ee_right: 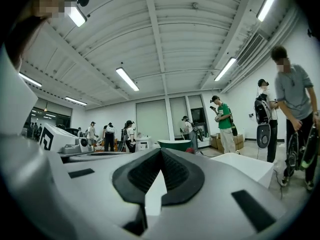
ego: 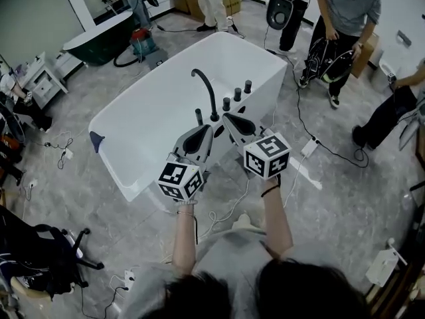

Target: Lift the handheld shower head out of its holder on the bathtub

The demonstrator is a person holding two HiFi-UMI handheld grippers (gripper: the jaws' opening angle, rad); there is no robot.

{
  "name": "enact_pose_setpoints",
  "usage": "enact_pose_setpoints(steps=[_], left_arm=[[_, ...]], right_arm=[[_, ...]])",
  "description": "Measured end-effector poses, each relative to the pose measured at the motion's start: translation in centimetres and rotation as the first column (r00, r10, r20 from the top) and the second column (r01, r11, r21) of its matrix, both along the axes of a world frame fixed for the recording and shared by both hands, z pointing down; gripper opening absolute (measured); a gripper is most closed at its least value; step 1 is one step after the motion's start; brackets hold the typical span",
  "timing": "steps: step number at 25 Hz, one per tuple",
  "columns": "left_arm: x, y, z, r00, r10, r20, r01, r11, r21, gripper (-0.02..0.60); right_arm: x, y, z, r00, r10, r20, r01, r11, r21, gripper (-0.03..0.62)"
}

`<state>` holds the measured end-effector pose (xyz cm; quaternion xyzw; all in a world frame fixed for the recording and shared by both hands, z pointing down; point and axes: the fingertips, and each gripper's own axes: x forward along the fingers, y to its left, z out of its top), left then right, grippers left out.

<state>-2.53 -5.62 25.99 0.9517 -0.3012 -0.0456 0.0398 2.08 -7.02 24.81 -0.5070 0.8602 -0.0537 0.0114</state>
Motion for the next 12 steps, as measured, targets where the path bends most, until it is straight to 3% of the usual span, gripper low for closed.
enact_pose_setpoints(steps=[12], left_arm=[[1.7, -3.7, 1.3, 0.986, -0.167, 0.019, 0.167, 0.985, -0.031, 0.006]], right_arm=[[3.0, -3.9, 1.2, 0.994, -0.112, 0.001, 0.112, 0.993, -0.022, 0.000]])
